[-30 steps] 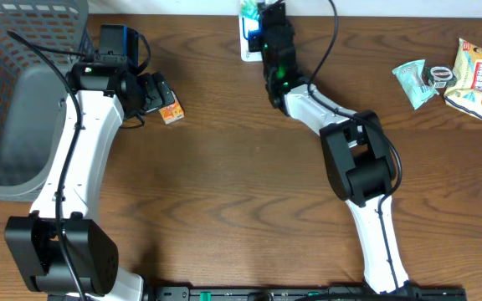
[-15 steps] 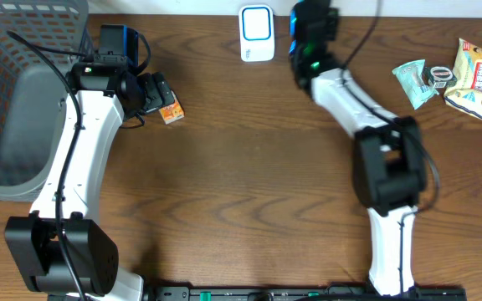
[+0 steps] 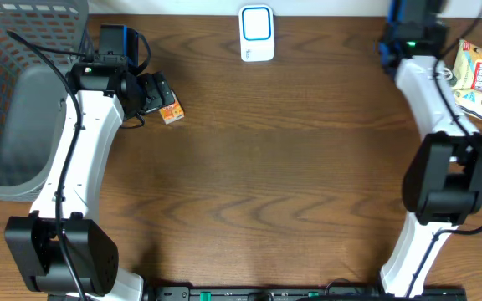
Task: Scan the item barcode
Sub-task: 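Carry the green pack right and release it near the snack bag, then move the right gripper back left toward the orange Kleenex pack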
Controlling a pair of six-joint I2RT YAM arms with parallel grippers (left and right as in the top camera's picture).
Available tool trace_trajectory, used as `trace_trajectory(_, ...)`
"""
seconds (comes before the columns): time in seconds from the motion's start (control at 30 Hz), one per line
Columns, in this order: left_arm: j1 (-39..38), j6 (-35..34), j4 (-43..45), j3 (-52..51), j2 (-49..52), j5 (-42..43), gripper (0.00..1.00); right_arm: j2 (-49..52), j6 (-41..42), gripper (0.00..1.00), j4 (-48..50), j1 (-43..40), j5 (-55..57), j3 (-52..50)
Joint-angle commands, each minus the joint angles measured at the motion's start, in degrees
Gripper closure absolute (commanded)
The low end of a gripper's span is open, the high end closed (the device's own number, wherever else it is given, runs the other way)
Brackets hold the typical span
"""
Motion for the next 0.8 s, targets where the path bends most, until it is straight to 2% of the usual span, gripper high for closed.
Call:
trace_trajectory(0.0,0.2,0.35,-0.15,0.26,0.26,-0.74,0.0,0.42,0.15,0.6,-2.08,-3.28,-1.53,-0.15)
trace_trajectory(0.07,0.2,0.35,-0.15,0.26,0.26,-0.74,0.0,0.42,0.15,0.01,-3.45,-4.81,-6.78,-0.15)
trace_trajectory(0.37,0.2,0.37,-0.15,0.26,0.26,-0.74,0.0,0.39,0.13,0.01,-8.09,-4.94,-26.56,-0.15)
trace_trajectory(0.77,0.2,0.35,-0.15,0.26,0.26,-0.74,0.0,-1.7,0.15,0.01,-13.18,7.85,-29.29,-0.13)
